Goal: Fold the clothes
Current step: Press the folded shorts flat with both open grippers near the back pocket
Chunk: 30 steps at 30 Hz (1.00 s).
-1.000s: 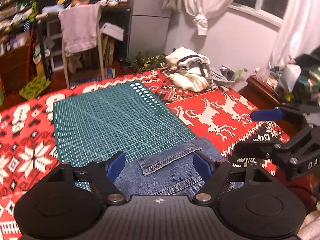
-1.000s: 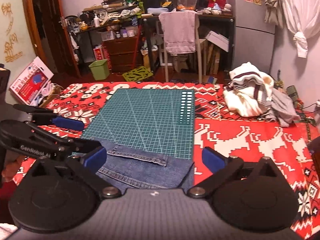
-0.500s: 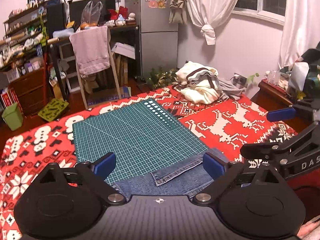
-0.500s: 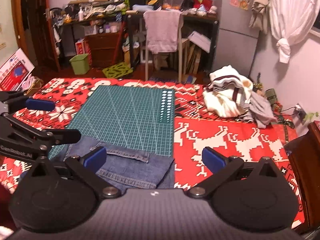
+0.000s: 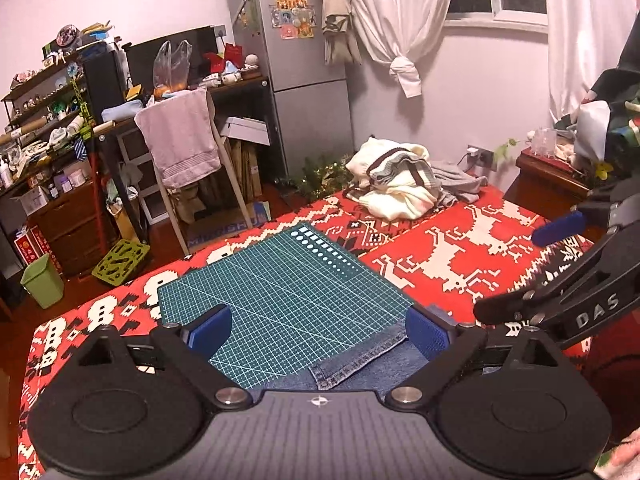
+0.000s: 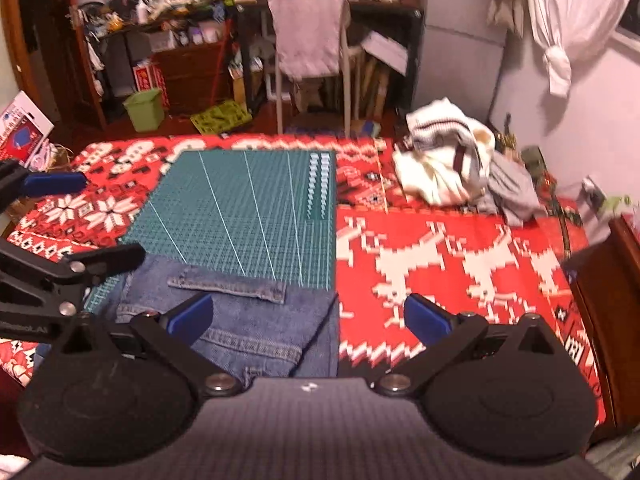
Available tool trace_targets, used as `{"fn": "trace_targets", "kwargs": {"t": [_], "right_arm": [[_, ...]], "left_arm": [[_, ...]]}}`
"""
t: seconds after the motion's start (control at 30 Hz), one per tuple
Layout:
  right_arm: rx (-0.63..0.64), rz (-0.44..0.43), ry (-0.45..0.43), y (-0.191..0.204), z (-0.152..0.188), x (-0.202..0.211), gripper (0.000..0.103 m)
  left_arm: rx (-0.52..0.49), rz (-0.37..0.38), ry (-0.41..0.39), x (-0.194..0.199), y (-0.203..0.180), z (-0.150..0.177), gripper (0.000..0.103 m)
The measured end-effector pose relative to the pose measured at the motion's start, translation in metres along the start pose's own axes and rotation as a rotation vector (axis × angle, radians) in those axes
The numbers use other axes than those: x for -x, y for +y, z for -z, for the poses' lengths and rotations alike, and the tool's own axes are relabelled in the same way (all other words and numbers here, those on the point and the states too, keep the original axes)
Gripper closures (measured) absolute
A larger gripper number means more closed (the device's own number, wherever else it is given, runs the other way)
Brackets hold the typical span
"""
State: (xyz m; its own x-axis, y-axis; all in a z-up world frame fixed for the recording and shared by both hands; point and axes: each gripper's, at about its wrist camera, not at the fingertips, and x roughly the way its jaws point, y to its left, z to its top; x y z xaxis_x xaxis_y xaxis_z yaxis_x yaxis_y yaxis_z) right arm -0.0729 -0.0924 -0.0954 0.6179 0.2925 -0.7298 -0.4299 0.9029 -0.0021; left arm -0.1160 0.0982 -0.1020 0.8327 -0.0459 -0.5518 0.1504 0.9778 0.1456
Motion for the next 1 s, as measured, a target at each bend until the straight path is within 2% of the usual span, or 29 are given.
{"fn": "trace_targets", "kwargs": {"t": [0.17,0.23,0.33,0.47,0.7,0.93,1.0], "right_arm": [[0.045,0.072,-0.047,0.005,0.0,0.005,0.0],[0.057,0.086,-0.035,0.007,-0.001,0.004,0.0],[0.069,0.09,-0.009,0.006,-0.003,0.001,0.0],[0.079,0.106,-0.021,0.007,-0.002,0.002,0.0],[0.046,0.088,0.012,0.005,-0.002,-0.004,0.0],[0.026,0.094,0.02,0.004,0.0,-0.015,0.001],[0.017,0.085,0.047,0.003,-0.001,-0.019,0.001]], "left_arm": [[-0.02,0.047,-0.001,-0.002,-0.004,-0.008,0.005],[-0.026,0.06,0.003,-0.003,-0.006,-0.011,0.005],[-0.052,0.049,0.018,-0.005,-0.009,-0.013,0.005],[-0.065,0.038,0.046,-0.008,-0.01,-0.014,0.005],[-0.047,-0.008,0.016,-0.002,-0.013,-0.012,0.005],[0.066,-0.024,0.108,-0.009,-0.011,-0.012,0.005],[0.079,0.012,0.148,-0.013,-0.009,-0.013,0.006]]}}
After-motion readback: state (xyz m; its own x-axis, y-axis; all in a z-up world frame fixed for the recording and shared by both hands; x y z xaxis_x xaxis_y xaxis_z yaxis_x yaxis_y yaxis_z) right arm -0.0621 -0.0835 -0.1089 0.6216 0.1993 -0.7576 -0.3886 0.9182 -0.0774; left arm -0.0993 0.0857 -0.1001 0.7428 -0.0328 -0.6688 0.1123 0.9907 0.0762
